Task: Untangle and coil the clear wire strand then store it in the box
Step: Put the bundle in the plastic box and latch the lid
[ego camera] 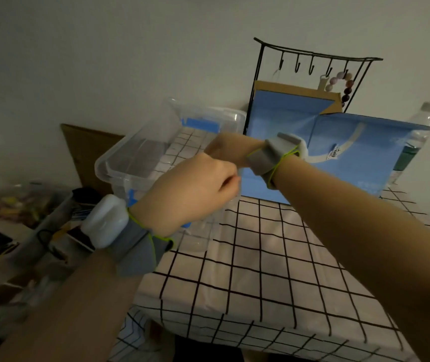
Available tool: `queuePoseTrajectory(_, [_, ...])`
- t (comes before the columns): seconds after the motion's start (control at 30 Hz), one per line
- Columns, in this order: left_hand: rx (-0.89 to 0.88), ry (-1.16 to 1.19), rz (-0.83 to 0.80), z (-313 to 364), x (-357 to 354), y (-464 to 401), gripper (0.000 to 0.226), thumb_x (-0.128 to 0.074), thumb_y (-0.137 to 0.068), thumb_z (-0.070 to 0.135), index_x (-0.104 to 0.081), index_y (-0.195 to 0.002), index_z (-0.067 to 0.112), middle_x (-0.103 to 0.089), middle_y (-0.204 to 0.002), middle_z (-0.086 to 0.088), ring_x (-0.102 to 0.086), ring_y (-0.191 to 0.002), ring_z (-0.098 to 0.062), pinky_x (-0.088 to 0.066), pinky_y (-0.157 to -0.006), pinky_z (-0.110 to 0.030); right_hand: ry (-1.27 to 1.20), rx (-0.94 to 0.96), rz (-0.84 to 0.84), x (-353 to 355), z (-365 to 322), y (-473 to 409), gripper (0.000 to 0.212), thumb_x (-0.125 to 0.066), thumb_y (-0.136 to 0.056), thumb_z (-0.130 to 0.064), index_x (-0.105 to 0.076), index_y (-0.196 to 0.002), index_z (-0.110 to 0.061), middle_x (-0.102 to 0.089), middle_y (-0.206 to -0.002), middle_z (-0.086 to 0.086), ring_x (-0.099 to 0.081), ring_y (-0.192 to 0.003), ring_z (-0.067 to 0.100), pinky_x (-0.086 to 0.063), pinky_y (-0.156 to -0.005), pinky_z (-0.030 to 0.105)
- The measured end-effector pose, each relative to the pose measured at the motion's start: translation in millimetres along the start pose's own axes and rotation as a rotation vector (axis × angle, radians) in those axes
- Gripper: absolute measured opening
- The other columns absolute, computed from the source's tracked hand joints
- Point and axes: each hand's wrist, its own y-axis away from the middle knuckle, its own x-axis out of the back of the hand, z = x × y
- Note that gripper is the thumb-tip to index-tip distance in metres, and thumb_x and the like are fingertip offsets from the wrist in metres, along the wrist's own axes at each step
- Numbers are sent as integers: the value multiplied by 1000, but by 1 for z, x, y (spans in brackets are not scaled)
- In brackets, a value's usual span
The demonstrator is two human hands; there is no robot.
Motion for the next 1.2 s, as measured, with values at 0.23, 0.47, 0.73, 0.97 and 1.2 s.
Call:
queuePoseTrajectory(0.23, [136, 207, -266, -11, 24, 5, 24, -60, -78, 48, -62, -88, 26, -62, -67, 7, -56, -61, -3, -43, -59, -14, -81, 33, 659, 13, 38, -35, 25, -53, -90, -20, -62, -110, -9, -57, -117, 17, -50, -108, 34, -41, -87, 35])
queuePoseTrajectory(0.47, [183, 190, -441, -30, 41, 7, 49, -77, -59, 50, -53, -100, 35, -60, -73, 4, -55, -66, -6, -48, -64, -26, 90, -109, 285, 17, 31, -84, 40, -34, -99, -27, -38, -133, -6, -44, -136, 19, -43, -122, 38, -35, -101, 43])
queuePoseTrajectory(0.73, [126, 97, -382, -34, 37, 10, 29, -72, -65, 51, -57, -80, 31, -62, -73, 7, -57, -69, -7, -44, -59, -14, 99, -74, 291, 24, 17, -95, 37, -40, -97, -24, -46, -131, -12, -39, -134, 20, -36, -123, 40, -33, -104, 48])
queuePoseTrajectory(0.97, [83, 28, -316, -38, 35, 15, 34, -71, -62, 57, -59, -77, 29, -62, -70, 4, -57, -67, -11, -43, -57, -21, -23, -33, 402, 28, 19, -55, 33, -44, -95, -19, -49, -127, -19, -42, -130, 15, -35, -122, 36, -33, -102, 46])
queuePoseTrajectory(1.2, [-58, -376, 152, -43, 24, 29, 89, -45, -55, 77, -35, -127, 26, -28, -139, -2, -20, -128, -20, -13, -107, -42, -91, 128, 417, 3, -1, 35, 32, -57, -88, -26, -55, -120, -25, -49, -118, 5, -39, -116, 26, -27, -97, 40])
